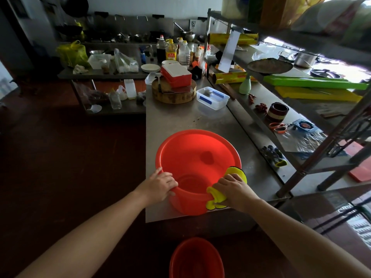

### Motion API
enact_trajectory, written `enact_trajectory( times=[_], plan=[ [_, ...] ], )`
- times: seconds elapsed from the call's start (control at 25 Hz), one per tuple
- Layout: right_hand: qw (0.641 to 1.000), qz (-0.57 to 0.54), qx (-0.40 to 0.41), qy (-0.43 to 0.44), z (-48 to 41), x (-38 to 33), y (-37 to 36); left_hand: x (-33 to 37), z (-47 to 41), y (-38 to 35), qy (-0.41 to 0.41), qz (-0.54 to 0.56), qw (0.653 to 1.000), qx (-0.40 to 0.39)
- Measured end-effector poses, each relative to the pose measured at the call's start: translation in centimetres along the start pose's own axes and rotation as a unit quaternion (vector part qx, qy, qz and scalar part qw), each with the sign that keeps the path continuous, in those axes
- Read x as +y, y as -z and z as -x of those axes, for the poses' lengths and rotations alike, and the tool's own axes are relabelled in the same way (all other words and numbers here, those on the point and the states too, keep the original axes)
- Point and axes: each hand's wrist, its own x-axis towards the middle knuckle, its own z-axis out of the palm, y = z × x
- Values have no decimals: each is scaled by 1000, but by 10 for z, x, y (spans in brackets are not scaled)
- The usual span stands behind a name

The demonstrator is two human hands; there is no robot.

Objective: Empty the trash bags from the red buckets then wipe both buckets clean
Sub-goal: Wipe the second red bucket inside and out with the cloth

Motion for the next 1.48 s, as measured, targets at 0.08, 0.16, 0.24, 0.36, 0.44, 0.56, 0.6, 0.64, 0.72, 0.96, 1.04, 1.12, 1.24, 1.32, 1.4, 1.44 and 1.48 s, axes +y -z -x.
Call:
enact_trajectory(
  times=[0.08,0.16,0.24,0.36,0.44,0.56,0.6,0.64,0.72,0.96,1.04,1.12,1.24,1.32,1.4,1.44,1.48],
  plan=[
    [1000,10,-8,-9,-6,-13,4,13,-6,-1,-11,-18,1000,-5],
    [999,28,-17,-18,-14,-33,5,38,-11,-8,-26,-4,1000,10],
    [999,27,-33,-22,-21,-50,3,58,-14,-17,-24,22,999,32],
    [999,6,-35,-6,-17,-50,1,59,-13,-20,-20,46,997,61],
    [999,-13,-38,10,-7,-31,1,44,-7,-17,-26,64,996,53],
    [997,-46,-52,18,6,-3,1,23,-4,-6,-20,30,999,15],
    [997,-54,-58,18,4,-1,1,18,-5,-2,-12,15,1000,3],
    [996,-56,-62,16,1,-1,1,16,-8,0,-6,2,1000,-2],
    [996,-54,-67,12,-7,-5,2,19,-12,0,-3,-14,1000,-9],
    [995,-84,-57,17,-10,-14,1,67,-27,-21,22,135,988,67],
    [993,-107,-51,28,-5,-2,3,61,-27,-21,19,147,987,58],
    [993,-107,-46,32,1,19,8,38,-19,-13,18,138,990,19],
    [996,-56,-72,24,3,35,14,5,-9,2,47,95,994,-23],
    [996,-32,-81,23,-3,25,13,7,-12,7,43,71,995,-48],
    [995,-4,-94,21,-8,8,11,26,-18,2,23,78,995,-57],
    [995,3,-95,18,-9,1,8,40,-22,-5,17,84,995,-45],
    [996,7,-92,12,-11,-6,5,52,-26,-12,21,94,995,-20]
  ],
)
